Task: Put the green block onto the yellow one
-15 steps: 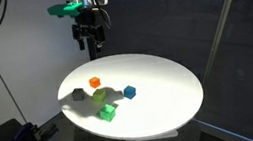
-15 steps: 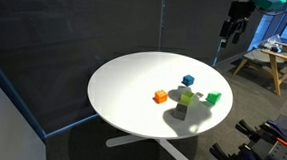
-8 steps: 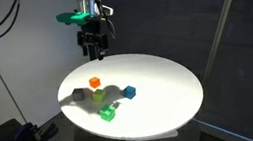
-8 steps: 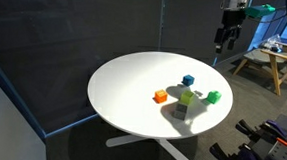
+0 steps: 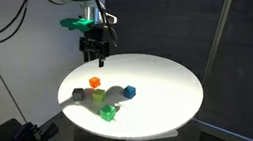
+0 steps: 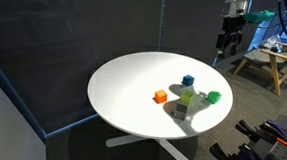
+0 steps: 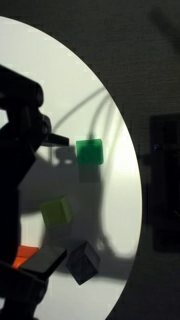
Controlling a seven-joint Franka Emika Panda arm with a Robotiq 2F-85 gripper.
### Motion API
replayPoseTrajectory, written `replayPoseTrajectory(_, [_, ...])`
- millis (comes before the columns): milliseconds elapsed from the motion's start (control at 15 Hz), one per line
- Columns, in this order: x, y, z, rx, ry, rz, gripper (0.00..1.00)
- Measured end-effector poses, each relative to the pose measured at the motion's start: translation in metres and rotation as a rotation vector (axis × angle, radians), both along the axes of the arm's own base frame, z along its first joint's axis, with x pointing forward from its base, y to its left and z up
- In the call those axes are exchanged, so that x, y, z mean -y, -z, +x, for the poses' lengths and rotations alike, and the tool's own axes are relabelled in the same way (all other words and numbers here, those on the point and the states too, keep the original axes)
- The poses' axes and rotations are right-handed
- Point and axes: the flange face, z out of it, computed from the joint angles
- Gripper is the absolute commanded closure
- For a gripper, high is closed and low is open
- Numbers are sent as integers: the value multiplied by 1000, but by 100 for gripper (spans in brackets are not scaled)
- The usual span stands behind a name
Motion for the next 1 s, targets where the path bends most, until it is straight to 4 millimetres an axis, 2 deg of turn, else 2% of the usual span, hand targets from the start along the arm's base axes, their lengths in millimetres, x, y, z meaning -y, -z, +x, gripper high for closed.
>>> replayPoseTrajectory(533, [9, 16, -5, -18, 19, 1, 0])
replayPoseTrajectory(1000, [12, 45, -19, -4, 27, -1, 0])
